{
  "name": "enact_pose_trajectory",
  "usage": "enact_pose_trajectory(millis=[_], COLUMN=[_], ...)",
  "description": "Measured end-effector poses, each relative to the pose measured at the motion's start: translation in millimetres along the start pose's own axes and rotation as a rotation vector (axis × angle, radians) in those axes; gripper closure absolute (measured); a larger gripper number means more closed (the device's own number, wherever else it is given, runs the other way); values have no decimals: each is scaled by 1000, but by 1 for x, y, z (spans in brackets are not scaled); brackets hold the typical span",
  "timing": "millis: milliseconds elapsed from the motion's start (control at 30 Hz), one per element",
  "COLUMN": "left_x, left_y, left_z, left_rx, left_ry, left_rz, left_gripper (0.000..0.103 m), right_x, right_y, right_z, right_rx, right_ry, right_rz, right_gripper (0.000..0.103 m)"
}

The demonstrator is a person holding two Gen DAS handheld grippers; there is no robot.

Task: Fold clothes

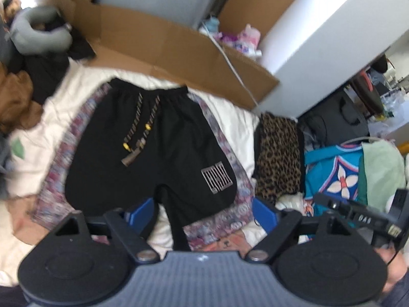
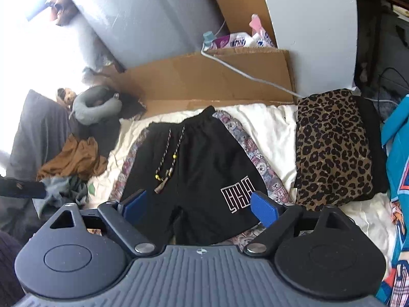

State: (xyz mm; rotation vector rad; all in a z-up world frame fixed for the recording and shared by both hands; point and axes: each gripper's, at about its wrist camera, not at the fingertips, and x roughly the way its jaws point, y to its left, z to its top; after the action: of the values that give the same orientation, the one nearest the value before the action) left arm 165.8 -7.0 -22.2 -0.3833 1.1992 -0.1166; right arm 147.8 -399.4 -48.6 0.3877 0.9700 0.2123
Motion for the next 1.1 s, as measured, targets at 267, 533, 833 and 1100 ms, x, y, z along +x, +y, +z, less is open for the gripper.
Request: enact_pose_trajectory(millis=[267,533,833,1100], left_x=[82,165,227,280], left_y=[6,24,40,42], left_z=[-47,-88,-118,-130], left_rx=[-44,-79,-143,-92], left_ry=[46,123,190,257], left_rz=[-52,-18,-25,113], left_gripper=[28,41,44,55], right_x=[50,94,113,113], right_y=[-20,-42,-70,-77], right_z=[16,14,4,-3], right_rx=[-28,-90,-95,-101], right_ry=[72,160,220,238], right_rz=[-22,-101,-185,-216], right_gripper=[17,17,17,17])
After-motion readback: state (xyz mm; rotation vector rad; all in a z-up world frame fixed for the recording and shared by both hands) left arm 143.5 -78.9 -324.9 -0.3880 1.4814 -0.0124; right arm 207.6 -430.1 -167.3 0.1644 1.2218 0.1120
